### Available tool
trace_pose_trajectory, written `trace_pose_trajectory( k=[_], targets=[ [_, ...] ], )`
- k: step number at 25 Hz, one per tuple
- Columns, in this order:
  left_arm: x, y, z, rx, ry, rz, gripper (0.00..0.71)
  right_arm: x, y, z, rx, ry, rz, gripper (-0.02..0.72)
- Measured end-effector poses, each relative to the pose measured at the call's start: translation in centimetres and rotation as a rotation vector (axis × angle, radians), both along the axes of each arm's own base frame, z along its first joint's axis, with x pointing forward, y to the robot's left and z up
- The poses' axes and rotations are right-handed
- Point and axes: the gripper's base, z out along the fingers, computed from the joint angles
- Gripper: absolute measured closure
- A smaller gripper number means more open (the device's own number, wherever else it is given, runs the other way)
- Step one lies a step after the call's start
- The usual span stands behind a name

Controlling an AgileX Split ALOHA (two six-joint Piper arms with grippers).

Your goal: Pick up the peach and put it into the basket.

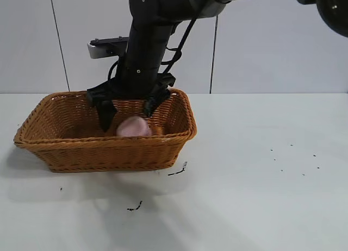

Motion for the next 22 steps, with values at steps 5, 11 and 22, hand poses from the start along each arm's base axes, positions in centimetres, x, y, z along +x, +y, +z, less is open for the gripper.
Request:
trace_pose_trajectory(
  k=[5,11,22],
  targets=[
    [0.0,0.0,0.0,0.0,0.0,0.0,0.017,1.4,-2.7,4.9,0.055,-0.036,-0.102,0.015],
    [0.0,0.0,0.0,0.0,0.0,0.0,0.017,5.6,-11.8,6.0,0.018,-0.026,-0.322,0.015],
    [0.0,0.0,0.0,0.0,0.0,0.0,0.017,9.1,-27.9,5.9,-0.011,-0.032,-0.645,0.008]
  ],
)
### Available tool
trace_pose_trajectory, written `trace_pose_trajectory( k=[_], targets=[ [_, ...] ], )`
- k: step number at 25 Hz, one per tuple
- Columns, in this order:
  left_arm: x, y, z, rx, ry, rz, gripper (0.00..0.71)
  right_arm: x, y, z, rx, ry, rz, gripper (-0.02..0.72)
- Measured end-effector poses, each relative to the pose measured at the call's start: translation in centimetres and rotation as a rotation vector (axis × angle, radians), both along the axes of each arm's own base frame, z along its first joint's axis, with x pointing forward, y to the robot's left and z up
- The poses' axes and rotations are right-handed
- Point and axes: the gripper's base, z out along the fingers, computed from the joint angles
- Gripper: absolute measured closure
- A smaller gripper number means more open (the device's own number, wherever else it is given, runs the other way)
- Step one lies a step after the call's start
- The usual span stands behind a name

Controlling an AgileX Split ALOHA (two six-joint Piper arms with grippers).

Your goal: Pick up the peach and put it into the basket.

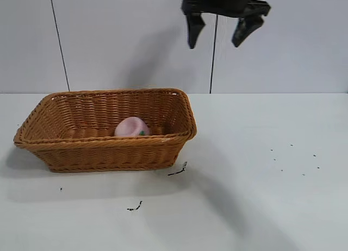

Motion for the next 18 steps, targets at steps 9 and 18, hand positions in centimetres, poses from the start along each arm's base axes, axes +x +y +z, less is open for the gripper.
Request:
trace_pose_trajectory(
  k=[9,18],
  targets=[
    [0.0,0.0,0.0,0.0,0.0,0.0,0.017,-1.8,-3.0,2.4,0.0,-0.009,-0.06,0.008],
    [0.0,0.0,0.0,0.0,0.0,0.0,0.017,-10.4,-2.6,7.5,0.02,0.022,-0.052,0.008]
  ],
)
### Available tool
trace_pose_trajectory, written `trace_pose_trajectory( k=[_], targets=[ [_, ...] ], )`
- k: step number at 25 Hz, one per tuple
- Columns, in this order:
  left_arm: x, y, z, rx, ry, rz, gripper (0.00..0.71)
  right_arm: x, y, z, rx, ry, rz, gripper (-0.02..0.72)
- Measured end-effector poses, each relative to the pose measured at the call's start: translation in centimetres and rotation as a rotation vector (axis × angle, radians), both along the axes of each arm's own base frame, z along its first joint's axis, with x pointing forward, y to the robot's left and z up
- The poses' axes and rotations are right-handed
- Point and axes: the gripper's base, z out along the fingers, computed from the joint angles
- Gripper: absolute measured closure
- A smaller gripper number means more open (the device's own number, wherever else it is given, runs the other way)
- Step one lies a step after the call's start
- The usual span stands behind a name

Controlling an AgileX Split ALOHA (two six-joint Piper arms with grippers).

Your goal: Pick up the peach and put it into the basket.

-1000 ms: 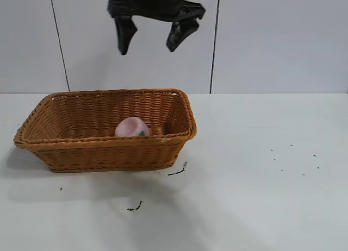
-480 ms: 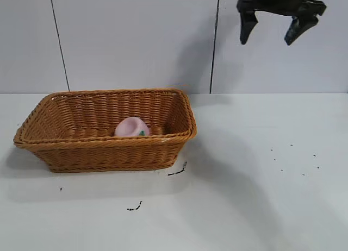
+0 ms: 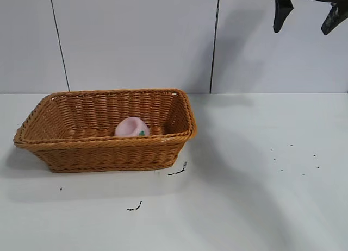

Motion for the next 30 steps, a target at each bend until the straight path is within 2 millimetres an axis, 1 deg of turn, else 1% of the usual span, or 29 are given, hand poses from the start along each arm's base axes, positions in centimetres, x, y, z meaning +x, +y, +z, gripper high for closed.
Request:
trace_pose_trajectory(
  k=[1,2,3,4,5,6,7,8,9,10,14,16,17,19,22,26,30],
  targets=[
    [0.0,0.0,0.0,0.0,0.0,0.0,0.017,-1.6,0.0,0.6,0.001,0.004,0.0,0.008],
    [0.0,0.0,0.0,0.0,0.0,0.0,0.017,-3.1,0.1,0.6,0.001,0.019,0.001,0.008],
    [0.0,0.0,0.0,0.0,0.0,0.0,0.017,-4.9,0.1,1.4,0.001,0.011,0.001,0.008],
    [0.0,0.0,0.0,0.0,0.0,0.0,0.017,-6.7,0.1,1.6,0.002,0.017,0.002,0.008],
    [0.0,0.0,0.0,0.0,0.0,0.0,0.017,-8.7,0.1,1.7,0.002,0.026,0.002,0.008],
    [0.0,0.0,0.0,0.0,0.0,0.0,0.017,-10.3,0.0,1.2,0.001,0.046,0.001,0.008],
    [0.0,0.0,0.0,0.0,0.0,0.0,0.017,-12.3,0.0,1.4,0.001,0.042,0.001,0.008],
    [0.0,0.0,0.0,0.0,0.0,0.0,0.017,-14.3,0.0,1.0,-0.001,0.054,0.005,0.008],
    [0.0,0.0,0.0,0.0,0.0,0.0,0.017,-16.0,0.0,0.1,-0.003,0.078,0.01,0.008],
    [0.0,0.0,0.0,0.0,0.0,0.0,0.017,-18.0,0.0,-0.2,-0.004,0.077,0.013,0.008],
    [0.0,0.0,0.0,0.0,0.0,0.0,0.017,-25.3,0.0,-3.6,-0.006,0.11,0.016,0.008],
    [0.0,0.0,0.0,0.0,0.0,0.0,0.017,-28.8,0.0,-5.2,-0.006,0.082,0.016,0.008],
    [0.0,0.0,0.0,0.0,0.0,0.0,0.017,-30.0,0.0,-6.1,-0.006,0.059,0.015,0.008],
    [0.0,0.0,0.0,0.0,0.0,0.0,0.017,-32.5,0.0,-6.9,-0.005,-0.066,0.012,0.008],
    [0.0,0.0,0.0,0.0,0.0,0.0,0.017,-35.3,0.0,-8.0,0.003,-0.244,0.005,0.008],
    [0.0,0.0,0.0,0.0,0.0,0.0,0.017,-38.3,0.0,-7.5,0.006,-0.463,0.002,0.008],
    [0.0,0.0,0.0,0.0,0.0,0.0,0.017,-40.4,0.0,-7.3,0.006,-0.609,0.002,0.008]
  ],
)
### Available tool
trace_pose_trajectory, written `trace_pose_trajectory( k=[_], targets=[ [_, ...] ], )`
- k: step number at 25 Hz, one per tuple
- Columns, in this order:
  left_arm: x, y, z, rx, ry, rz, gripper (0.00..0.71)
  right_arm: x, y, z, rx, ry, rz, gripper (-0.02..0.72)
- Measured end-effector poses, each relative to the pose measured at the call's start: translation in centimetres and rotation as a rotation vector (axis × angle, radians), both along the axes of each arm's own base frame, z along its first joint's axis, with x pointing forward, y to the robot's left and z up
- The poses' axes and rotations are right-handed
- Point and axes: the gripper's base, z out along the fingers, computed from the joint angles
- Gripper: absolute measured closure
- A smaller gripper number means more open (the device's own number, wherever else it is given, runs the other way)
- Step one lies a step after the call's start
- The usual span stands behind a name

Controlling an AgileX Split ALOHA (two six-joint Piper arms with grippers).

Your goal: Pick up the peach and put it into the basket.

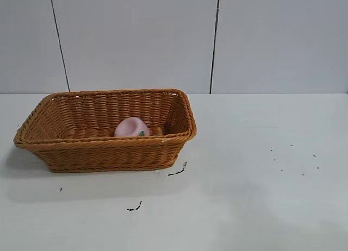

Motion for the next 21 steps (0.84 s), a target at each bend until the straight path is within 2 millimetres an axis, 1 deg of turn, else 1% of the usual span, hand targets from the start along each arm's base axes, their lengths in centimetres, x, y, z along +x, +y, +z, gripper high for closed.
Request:
trace_pose_trajectory(
  k=[3,21],
  targets=[
    [0.0,0.0,0.0,0.0,0.0,0.0,0.017,-0.69,0.0,0.0,0.0,-0.044,0.0,0.008],
    [0.0,0.0,0.0,0.0,0.0,0.0,0.017,-0.69,0.01,-0.03,0.005,-0.044,0.0,0.008]
  ],
)
